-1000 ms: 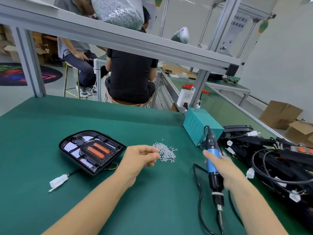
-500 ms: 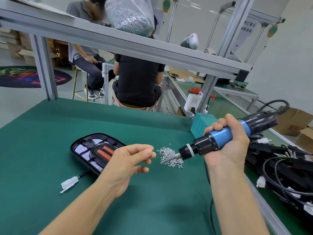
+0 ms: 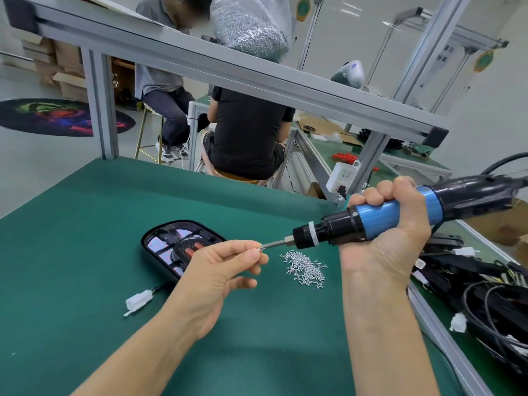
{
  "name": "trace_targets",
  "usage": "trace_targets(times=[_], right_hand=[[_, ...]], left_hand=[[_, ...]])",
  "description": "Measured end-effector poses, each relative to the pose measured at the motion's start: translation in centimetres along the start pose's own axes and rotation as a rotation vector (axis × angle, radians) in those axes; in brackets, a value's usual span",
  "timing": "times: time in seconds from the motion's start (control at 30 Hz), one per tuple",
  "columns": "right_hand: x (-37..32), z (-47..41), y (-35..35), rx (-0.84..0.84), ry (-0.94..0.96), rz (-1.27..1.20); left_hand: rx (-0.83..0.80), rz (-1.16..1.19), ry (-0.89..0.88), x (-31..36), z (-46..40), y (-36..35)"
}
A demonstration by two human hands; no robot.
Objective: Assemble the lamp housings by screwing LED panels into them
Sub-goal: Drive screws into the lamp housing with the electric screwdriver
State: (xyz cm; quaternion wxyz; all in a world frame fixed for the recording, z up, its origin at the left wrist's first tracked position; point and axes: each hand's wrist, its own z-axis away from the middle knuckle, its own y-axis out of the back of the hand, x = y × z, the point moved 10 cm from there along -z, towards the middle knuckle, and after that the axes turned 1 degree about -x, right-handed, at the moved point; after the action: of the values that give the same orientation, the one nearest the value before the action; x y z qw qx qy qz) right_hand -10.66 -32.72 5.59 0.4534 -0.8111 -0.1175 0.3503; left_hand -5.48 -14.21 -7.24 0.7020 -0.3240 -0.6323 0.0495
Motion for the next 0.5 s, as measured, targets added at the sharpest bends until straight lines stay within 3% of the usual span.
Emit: trace_targets(times=[0.5], right_hand=[[0.87, 0.23, -0.16, -0.035, 0.002, -0.014]], left_hand=[[-0.006, 0.126, 0.065, -0.76, 0.12, 0.33]])
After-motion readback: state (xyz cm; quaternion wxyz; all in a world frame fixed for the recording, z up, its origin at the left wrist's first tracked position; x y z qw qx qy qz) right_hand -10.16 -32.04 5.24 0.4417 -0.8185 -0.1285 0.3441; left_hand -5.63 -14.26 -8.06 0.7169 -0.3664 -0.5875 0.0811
